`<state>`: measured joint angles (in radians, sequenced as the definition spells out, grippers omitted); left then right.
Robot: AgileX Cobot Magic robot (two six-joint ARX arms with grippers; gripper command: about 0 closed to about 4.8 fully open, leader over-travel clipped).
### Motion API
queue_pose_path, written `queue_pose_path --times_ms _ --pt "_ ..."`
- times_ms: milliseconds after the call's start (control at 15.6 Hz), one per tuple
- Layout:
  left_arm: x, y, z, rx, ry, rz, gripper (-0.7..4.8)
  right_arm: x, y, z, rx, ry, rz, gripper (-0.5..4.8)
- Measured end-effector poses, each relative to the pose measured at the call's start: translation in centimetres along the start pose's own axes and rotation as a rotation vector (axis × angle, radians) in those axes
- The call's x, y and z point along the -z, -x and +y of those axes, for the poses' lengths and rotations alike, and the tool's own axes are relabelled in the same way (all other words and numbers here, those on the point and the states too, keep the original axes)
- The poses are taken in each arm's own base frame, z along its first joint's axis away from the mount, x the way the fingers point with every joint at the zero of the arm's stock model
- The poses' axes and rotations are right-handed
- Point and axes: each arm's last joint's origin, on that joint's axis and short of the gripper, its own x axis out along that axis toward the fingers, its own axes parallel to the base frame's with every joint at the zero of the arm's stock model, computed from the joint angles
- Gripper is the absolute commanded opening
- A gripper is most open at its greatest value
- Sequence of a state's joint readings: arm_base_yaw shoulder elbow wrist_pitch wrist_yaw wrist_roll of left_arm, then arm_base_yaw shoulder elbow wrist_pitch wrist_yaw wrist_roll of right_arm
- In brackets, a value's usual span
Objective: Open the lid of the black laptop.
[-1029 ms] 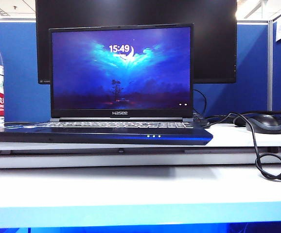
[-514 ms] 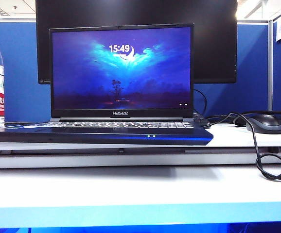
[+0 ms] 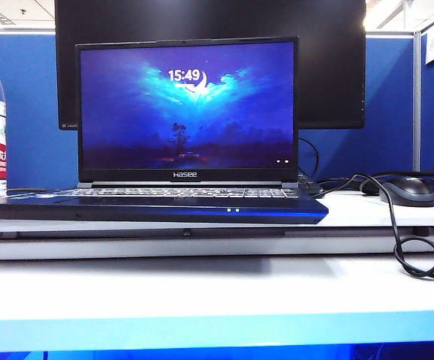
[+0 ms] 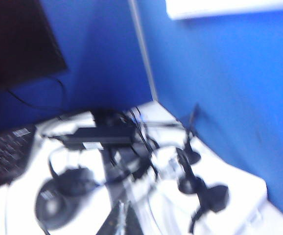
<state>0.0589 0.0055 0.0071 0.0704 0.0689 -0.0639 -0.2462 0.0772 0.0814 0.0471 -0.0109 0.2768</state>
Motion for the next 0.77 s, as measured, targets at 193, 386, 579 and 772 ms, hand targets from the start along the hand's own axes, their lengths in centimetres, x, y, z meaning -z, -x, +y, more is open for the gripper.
queue_pose_path --times_ms 193,386,579,772 --pt "0.0 0.0 0.0 0.000 0.000 0.000 0.21 1.6 -0.1 0.2 -0.057 -0.006 0.006 -0.06" --pt "0.0 0.0 0.0 0.000 0.000 0.000 0.21 2.0 0.0 1.1 -0.125 0.001 0.012 -0.06" --pt "0.0 0.0 0.0 0.000 0.000 0.000 0.21 2.1 0.0 1.5 -0.163 0.095 0.014 -0.06" --pt "0.0 0.0 0.0 0.000 0.000 0.000 0.22 2.2 0.1 1.8 -0.185 0.109 0.018 -0.06"
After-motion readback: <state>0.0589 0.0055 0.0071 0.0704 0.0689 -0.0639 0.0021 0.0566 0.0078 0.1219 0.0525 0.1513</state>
